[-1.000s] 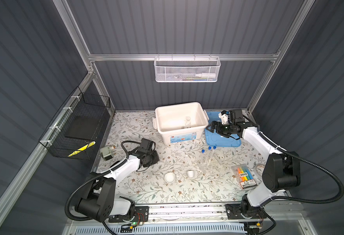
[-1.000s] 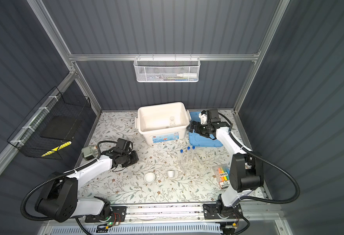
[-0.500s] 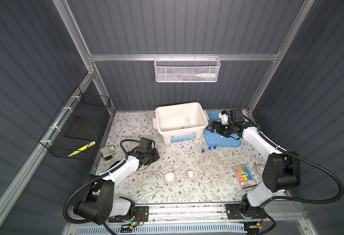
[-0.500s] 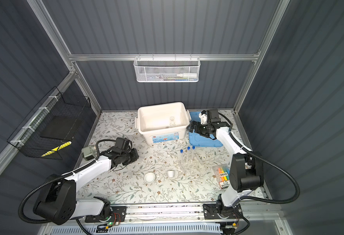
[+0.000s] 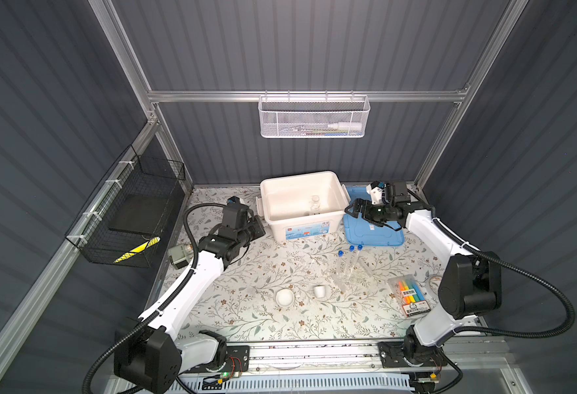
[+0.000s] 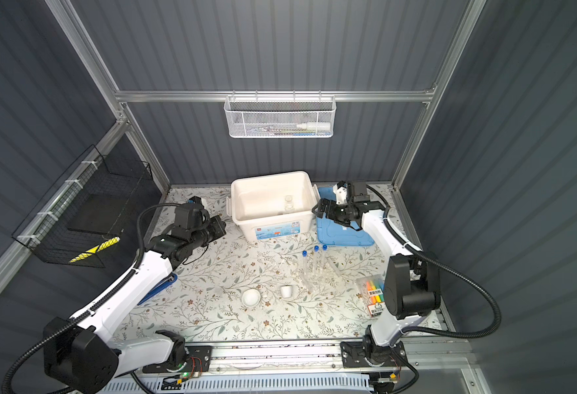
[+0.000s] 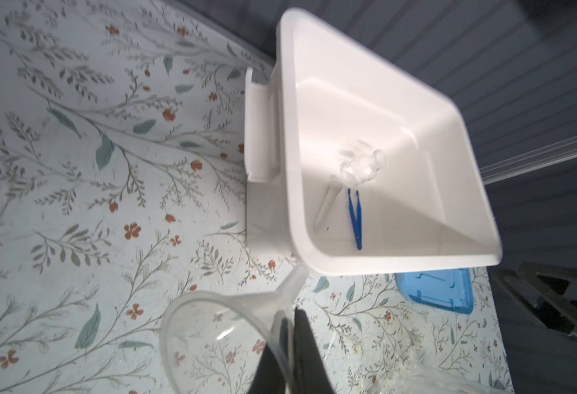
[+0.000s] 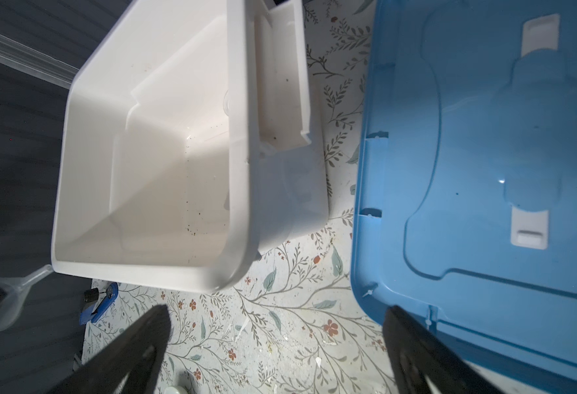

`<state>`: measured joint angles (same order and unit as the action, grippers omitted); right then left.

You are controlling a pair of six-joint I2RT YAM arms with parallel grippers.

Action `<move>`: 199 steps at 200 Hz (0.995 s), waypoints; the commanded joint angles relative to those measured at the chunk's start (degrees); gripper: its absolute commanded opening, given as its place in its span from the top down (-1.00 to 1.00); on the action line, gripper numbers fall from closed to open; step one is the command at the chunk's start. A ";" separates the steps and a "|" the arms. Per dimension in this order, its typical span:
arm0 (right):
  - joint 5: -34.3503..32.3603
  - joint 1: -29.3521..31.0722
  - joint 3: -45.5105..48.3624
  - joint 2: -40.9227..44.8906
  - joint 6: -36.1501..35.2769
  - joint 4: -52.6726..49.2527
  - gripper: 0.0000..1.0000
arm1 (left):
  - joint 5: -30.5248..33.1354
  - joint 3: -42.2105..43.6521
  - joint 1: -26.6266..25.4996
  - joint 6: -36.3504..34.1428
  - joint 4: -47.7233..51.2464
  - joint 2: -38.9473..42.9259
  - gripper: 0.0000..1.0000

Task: Organize the chemistry lab equipment
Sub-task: 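Close the left gripper on the funnel stem and lift it, then carry the glass funnel with the left gripper over the white box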

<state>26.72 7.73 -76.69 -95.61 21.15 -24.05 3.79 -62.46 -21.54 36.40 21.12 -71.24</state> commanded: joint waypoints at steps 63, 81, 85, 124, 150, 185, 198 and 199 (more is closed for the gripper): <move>3.12 -0.30 -3.38 -2.60 1.17 1.47 -0.98 | -1.96 -24.54 0.45 -11.52 2.46 -16.09 0.97; 3.16 -0.34 -3.30 -2.74 1.52 1.47 -0.98 | -4.82 -30.22 0.44 -13.19 2.55 -22.77 0.97; 3.16 -0.34 -3.21 -2.74 1.61 2.23 -0.98 | -5.16 -31.34 0.40 -13.71 2.60 -24.16 0.98; 3.08 -0.33 -2.09 -2.81 3.39 4.77 -0.98 | -6.99 -44.01 0.36 -17.43 4.65 -37.29 0.98; 2.55 -0.27 -2.13 -3.16 4.07 4.58 -0.98 | -9.99 -51.97 0.21 -18.08 6.60 -45.19 0.98; 1.15 -0.26 -2.20 -3.08 4.68 4.45 -0.98 | -10.64 -58.41 -0.69 -18.38 7.85 -52.53 0.98; 0.88 -0.25 -2.26 -3.07 4.92 4.43 -0.98 | -10.56 -60.37 -1.01 -18.55 8.91 -54.85 0.98; 0.88 -0.25 -2.25 -3.08 4.94 4.44 -0.98 | -10.56 -60.53 -1.03 -18.60 9.01 -55.00 0.98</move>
<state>28.42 7.55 -78.54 -98.00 25.32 -19.88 -5.15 -118.56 -22.00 19.57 27.03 -123.44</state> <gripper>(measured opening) 0.989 0.076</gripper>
